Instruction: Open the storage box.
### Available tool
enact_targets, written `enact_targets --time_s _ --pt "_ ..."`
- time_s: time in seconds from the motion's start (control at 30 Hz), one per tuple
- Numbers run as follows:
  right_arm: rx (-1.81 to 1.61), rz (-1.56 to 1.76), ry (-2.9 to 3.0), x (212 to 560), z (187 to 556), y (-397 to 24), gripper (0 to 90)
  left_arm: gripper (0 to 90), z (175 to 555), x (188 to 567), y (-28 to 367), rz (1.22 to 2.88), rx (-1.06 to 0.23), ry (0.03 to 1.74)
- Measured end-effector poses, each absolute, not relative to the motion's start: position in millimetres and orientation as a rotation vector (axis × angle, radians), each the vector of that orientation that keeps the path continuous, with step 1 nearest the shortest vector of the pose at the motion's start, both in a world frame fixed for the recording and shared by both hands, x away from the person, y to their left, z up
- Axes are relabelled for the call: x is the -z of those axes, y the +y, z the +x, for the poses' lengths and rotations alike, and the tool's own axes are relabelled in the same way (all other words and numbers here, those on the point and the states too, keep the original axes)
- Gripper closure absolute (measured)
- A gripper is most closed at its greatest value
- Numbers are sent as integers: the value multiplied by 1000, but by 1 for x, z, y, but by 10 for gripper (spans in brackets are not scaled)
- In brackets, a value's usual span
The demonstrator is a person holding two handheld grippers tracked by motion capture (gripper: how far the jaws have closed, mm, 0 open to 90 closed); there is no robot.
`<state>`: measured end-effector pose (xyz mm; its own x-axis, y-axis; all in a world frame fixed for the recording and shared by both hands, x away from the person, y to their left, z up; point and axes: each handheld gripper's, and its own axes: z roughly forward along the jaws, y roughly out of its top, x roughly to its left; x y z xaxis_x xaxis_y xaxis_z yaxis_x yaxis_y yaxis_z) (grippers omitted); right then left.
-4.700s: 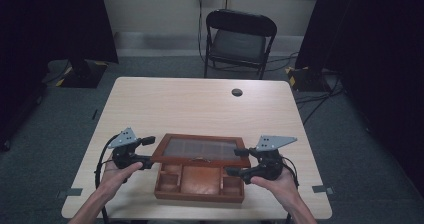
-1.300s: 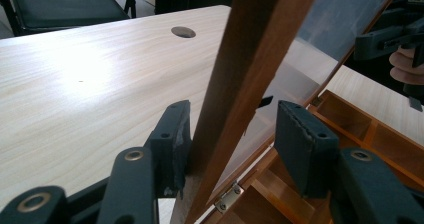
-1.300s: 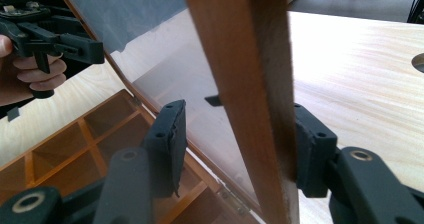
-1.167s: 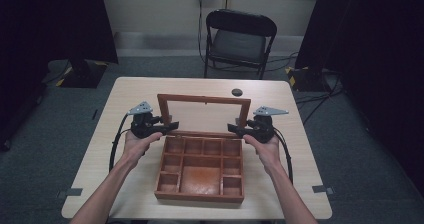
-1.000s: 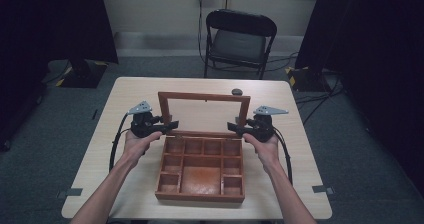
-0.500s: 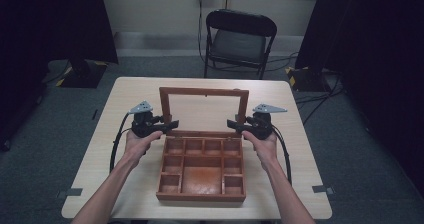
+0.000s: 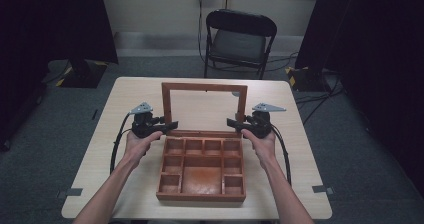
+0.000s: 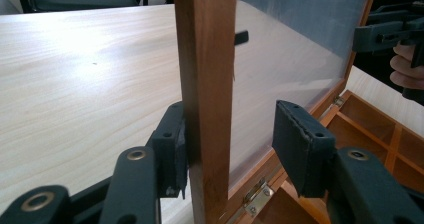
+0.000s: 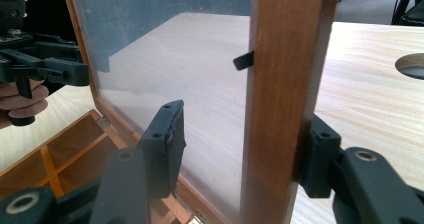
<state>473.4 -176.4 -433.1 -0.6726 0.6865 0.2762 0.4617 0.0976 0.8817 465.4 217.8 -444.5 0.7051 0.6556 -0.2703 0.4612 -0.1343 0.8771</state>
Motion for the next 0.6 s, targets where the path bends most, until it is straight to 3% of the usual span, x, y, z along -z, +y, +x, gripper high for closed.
enact_targets --time_s 0.6 --pt "-1551 1198 2179 443 485 -173 411 478 475 453 217 1777 -189 935"
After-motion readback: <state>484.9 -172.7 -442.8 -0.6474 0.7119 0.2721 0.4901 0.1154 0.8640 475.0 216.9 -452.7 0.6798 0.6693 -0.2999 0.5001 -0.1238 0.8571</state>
